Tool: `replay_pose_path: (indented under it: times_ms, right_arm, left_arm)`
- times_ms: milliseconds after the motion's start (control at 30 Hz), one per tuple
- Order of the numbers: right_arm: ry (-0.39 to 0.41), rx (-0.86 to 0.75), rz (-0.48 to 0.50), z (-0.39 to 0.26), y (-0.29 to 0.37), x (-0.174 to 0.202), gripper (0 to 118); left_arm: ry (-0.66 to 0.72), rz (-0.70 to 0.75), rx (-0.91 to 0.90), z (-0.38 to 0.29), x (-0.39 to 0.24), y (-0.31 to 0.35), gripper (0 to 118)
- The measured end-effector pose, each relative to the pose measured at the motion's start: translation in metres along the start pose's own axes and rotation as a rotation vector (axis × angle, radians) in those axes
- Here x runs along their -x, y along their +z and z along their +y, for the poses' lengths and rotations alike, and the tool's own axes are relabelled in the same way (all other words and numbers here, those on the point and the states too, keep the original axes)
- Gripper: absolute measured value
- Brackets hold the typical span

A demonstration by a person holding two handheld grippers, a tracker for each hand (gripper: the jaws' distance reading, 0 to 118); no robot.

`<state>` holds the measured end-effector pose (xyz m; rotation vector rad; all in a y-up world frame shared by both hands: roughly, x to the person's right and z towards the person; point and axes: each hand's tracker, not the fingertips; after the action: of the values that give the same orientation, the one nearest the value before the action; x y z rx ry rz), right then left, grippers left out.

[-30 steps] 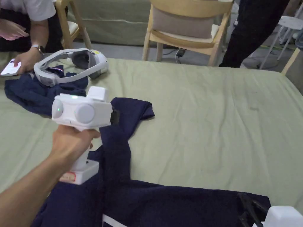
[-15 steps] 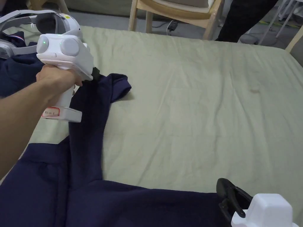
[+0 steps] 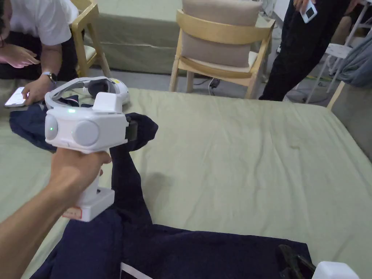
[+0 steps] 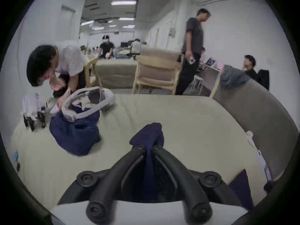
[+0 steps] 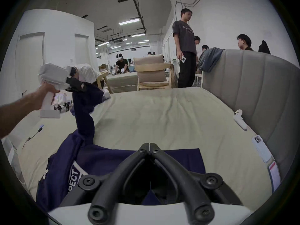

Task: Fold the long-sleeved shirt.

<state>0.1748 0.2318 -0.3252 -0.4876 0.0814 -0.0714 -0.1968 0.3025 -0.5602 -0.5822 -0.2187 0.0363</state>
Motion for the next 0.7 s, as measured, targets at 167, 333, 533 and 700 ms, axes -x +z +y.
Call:
replay_pose_path:
  times_ms: [167,333,533,700]
  right_arm:
    - [-0.006,-0.006,0.005,-0.013,0.047,0.000,0]
    - [-0.022,-0.012,0.018,-0.032,0.091,0.002,0]
    - [-0.030,0.002,0.022,-0.052,0.116,0.000,0]
    - [-0.033,0.034,0.028,-0.062,0.118,-0.006,0]
  left_arm:
    - [-0.030,0.054,-0.108,-0.063,-0.029,0.110,6]
    - [-0.039,0.107,-0.142,-0.152,-0.053,0.178,6]
    - [0.022,0.110,-0.046,-0.214,-0.068,0.198,6]
    - [0.090,0.118,0.074,-0.263,-0.072,0.187,7]
